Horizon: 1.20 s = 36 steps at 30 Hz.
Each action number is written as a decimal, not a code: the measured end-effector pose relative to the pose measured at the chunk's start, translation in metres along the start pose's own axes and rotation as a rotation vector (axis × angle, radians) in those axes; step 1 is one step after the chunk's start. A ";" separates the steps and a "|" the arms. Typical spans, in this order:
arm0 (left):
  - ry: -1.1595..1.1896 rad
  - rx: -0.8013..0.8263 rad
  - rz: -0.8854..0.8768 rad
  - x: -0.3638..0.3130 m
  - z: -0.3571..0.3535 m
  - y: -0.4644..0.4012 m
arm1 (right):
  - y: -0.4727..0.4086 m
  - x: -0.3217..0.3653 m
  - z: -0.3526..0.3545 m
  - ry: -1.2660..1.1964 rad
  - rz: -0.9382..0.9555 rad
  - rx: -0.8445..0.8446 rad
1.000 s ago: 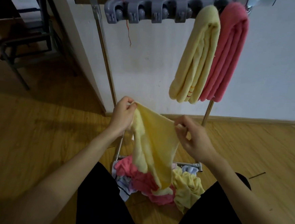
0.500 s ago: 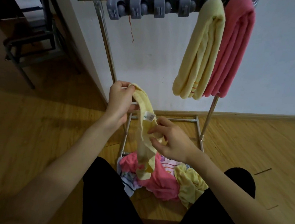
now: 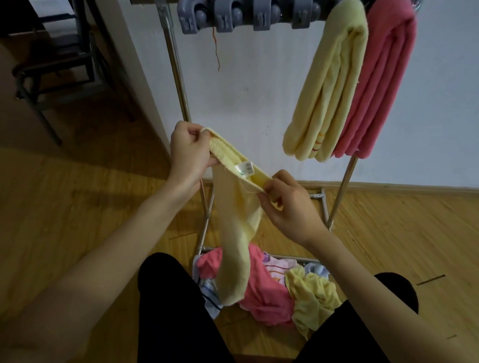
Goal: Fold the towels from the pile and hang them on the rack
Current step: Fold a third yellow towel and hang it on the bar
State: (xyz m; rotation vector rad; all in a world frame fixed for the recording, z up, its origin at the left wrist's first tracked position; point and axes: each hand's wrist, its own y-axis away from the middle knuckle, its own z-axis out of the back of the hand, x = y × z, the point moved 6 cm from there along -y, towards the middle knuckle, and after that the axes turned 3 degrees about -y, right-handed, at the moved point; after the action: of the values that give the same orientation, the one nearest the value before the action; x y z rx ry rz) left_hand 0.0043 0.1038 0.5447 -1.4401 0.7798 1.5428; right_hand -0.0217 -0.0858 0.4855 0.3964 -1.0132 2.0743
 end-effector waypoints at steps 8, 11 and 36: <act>-0.608 0.212 -0.207 0.011 0.018 -0.007 | -0.011 -0.026 0.023 0.060 0.080 0.079; -0.828 0.280 -0.344 0.006 0.020 -0.003 | -0.015 -0.026 0.027 0.088 0.096 0.132; -0.799 0.715 -0.625 -0.054 0.001 0.023 | -0.071 -0.023 0.074 -0.219 -0.068 -0.194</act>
State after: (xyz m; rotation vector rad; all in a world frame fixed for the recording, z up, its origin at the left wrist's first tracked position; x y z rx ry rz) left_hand -0.0191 0.0857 0.5954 -0.3916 0.2772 1.0315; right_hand 0.0425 -0.1276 0.5570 0.5590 -1.2997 1.8805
